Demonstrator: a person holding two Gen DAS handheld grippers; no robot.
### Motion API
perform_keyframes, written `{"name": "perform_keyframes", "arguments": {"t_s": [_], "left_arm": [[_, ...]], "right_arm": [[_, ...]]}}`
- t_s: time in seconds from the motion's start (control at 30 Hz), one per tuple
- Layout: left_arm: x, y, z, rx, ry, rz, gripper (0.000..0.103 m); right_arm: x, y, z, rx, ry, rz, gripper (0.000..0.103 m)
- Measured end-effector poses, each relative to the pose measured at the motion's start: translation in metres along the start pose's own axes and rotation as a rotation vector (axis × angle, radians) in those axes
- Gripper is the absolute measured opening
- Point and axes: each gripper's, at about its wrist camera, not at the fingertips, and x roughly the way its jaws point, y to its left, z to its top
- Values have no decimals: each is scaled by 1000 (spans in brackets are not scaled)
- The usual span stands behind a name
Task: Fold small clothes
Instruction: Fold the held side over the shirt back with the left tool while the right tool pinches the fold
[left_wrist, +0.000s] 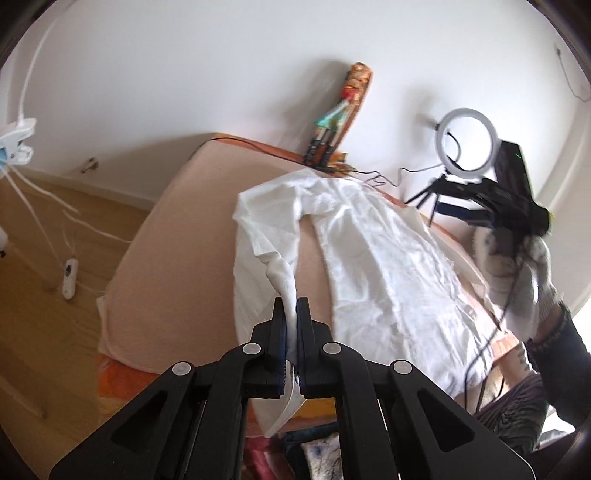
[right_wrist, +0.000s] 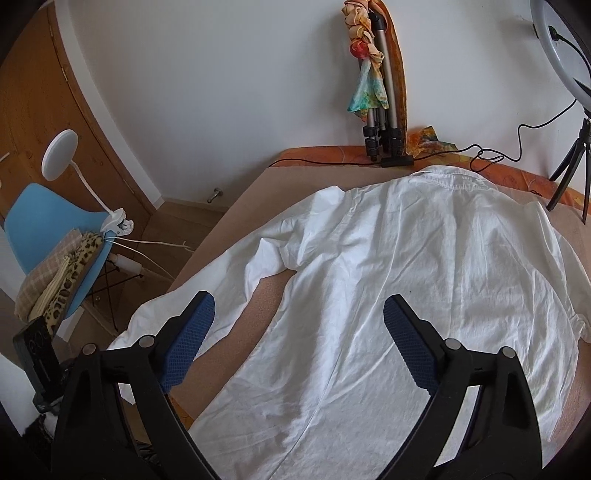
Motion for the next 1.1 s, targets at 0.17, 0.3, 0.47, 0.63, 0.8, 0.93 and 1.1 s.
{"name": "perform_keyframes", "arguments": {"t_s": [0.17, 0.3, 0.47, 0.63, 0.8, 0.93, 1.1], "left_arm": [[13, -64, -8, 160, 64, -148, 3], [29, -98, -17, 256, 130, -214, 3], [46, -104, -25, 281, 199, -237, 3], [53, -115, -35, 338, 237, -236, 3], [54, -123, -42, 397, 258, -240, 3], [57, -125, -49, 415, 295, -249, 3], [57, -136, -55, 463, 305, -252, 3]], "right_arm": [[36, 2, 46, 18, 80, 62, 88], [76, 3, 77, 39, 170, 82, 87], [136, 18, 96, -13, 300, 62, 72], [185, 44, 101, -60, 399, 85, 70], [221, 46, 90, -118, 504, -71, 11], [201, 18, 92, -54, 447, -82, 3], [145, -31, 94, 64, 330, -61, 2]]}}
